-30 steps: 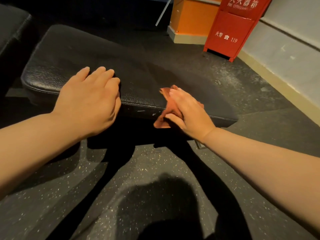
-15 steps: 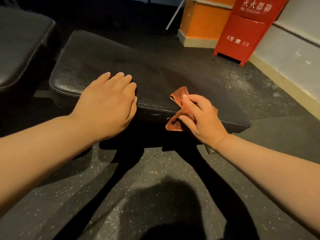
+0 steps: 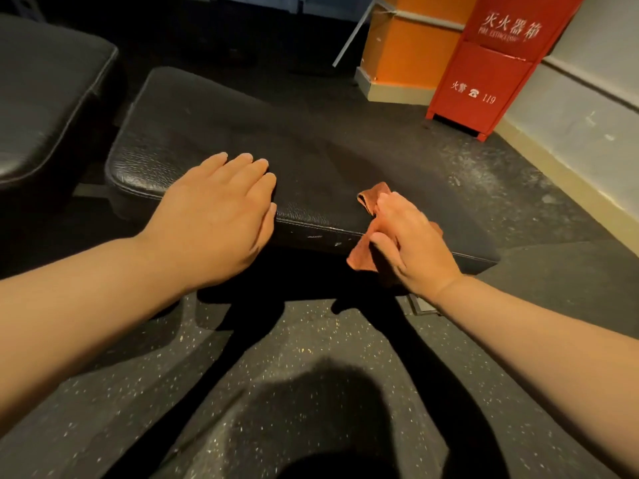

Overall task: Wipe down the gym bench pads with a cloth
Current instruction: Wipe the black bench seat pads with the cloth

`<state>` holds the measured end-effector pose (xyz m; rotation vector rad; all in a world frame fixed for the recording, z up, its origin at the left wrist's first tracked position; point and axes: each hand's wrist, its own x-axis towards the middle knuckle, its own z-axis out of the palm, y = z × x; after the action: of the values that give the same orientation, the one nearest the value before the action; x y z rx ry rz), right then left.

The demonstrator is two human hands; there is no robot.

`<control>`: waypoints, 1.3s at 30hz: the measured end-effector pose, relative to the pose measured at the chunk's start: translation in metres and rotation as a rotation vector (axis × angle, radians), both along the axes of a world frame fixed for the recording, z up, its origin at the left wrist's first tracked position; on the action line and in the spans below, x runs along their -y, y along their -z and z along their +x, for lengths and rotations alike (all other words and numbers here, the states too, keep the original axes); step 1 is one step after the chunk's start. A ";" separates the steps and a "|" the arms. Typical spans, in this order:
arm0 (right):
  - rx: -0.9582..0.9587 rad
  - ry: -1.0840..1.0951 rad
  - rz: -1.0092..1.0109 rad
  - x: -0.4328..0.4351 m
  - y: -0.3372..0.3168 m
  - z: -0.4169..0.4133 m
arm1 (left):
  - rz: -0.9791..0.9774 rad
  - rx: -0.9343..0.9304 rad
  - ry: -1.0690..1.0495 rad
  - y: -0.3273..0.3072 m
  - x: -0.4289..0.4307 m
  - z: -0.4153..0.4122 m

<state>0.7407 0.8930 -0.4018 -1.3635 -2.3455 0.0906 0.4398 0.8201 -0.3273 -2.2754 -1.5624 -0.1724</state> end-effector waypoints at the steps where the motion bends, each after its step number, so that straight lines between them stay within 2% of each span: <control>1: -0.037 -0.002 0.009 0.005 -0.006 -0.020 | -0.003 0.000 0.000 0.000 0.001 0.001; 5: -0.165 -0.221 0.009 0.020 -0.039 -0.118 | -0.033 0.073 -0.015 -0.001 -0.001 0.001; 8: -0.134 -0.357 -0.110 0.008 -0.054 -0.127 | -0.064 0.198 -0.005 -0.011 -0.002 -0.008; 10: -0.120 -0.286 -0.206 -0.012 -0.054 -0.105 | -0.046 0.163 -0.010 -0.015 0.000 -0.017; 12: -0.173 -0.089 -0.294 -0.034 -0.057 -0.093 | -0.047 0.128 -0.050 -0.020 0.002 -0.031; 14: -0.179 0.041 -0.349 -0.042 -0.061 -0.107 | -0.047 0.145 -0.094 -0.024 0.002 -0.042; 15: -0.173 0.036 -0.349 -0.039 -0.064 -0.122 | -0.041 0.160 -0.107 -0.026 0.000 -0.046; 18: -0.152 -0.185 -0.298 -0.010 -0.072 -0.169 | -0.029 0.166 -0.111 -0.024 -0.003 -0.049; 21: -0.150 -0.322 -0.300 -0.011 -0.077 -0.171 | -0.034 0.176 -0.087 -0.023 -0.004 -0.051; 23: -0.152 -0.161 -0.302 -0.038 -0.073 -0.151 | -0.049 0.174 -0.086 -0.024 -0.004 -0.055; 26: -0.086 0.310 -0.380 -0.072 -0.070 -0.140 | -0.068 0.164 -0.084 -0.023 -0.004 -0.056; 28: -0.277 0.476 -0.409 -0.080 -0.066 -0.150 | -0.062 0.158 -0.081 -0.022 -0.003 -0.056; 30: -0.571 0.355 -0.514 -0.067 -0.068 -0.153 | -0.057 0.169 -0.078 -0.023 -0.003 -0.058; 31: -0.627 0.187 -0.513 -0.055 -0.071 -0.146 | -0.062 0.180 -0.073 -0.025 -0.004 -0.059; 33: -0.465 -0.148 -0.588 -0.036 -0.078 -0.137 | -0.069 0.199 -0.058 -0.028 -0.005 -0.059; 35: -0.207 -0.300 -0.586 -0.039 -0.079 -0.131 | -0.059 0.210 -0.056 -0.028 -0.005 -0.059; 37: -0.092 -0.289 -0.500 -0.053 -0.074 -0.123 | -0.053 0.198 -0.070 -0.026 -0.004 -0.056; 39: -0.109 -0.085 -0.405 -0.080 -0.066 -0.127 | -0.065 0.202 -0.076 -0.024 -0.003 -0.055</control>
<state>0.6140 0.9731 -0.3363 -1.3913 -2.3749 0.6796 0.3847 0.8233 -0.3035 -2.3037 -1.7760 -0.3452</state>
